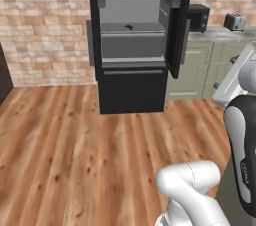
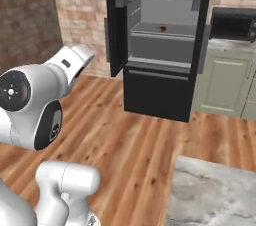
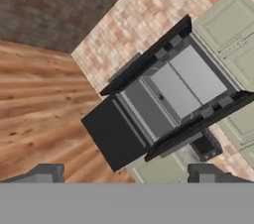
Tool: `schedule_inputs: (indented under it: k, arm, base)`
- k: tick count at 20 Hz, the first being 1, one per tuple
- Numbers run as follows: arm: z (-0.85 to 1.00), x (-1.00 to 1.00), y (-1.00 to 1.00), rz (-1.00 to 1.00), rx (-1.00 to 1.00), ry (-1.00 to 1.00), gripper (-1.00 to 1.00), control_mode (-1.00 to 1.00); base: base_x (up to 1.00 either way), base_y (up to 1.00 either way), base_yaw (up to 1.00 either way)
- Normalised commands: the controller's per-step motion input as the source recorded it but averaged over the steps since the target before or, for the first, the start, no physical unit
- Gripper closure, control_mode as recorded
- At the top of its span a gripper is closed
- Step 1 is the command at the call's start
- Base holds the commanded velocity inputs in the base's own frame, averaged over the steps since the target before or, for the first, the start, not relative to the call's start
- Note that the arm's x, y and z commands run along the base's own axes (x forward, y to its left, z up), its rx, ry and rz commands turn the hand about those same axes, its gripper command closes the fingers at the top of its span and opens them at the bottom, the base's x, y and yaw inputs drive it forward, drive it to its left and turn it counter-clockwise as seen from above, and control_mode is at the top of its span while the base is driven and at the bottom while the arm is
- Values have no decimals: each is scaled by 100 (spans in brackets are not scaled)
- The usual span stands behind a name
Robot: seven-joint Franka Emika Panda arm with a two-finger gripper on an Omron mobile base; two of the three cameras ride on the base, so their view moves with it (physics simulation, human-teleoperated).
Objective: Retrieve the apple and banana from the fridge and place them into the bowl on the dining table.
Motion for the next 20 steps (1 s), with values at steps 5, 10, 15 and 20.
schedule_inputs:
  k: [5,10,15,20]
  arm:
    - [0,0,0,0,0,0,-100,100]
    - [0,0,0,0,0,0,-100,100]
    - [0,0,0,0,0,0,-100,100]
    - [0,0,0,0,0,0,-100,100]
  base:
    - [100,-1,6]
    - [100,-6,4]
    - [100,-22,0]
    - [100,-15,0]
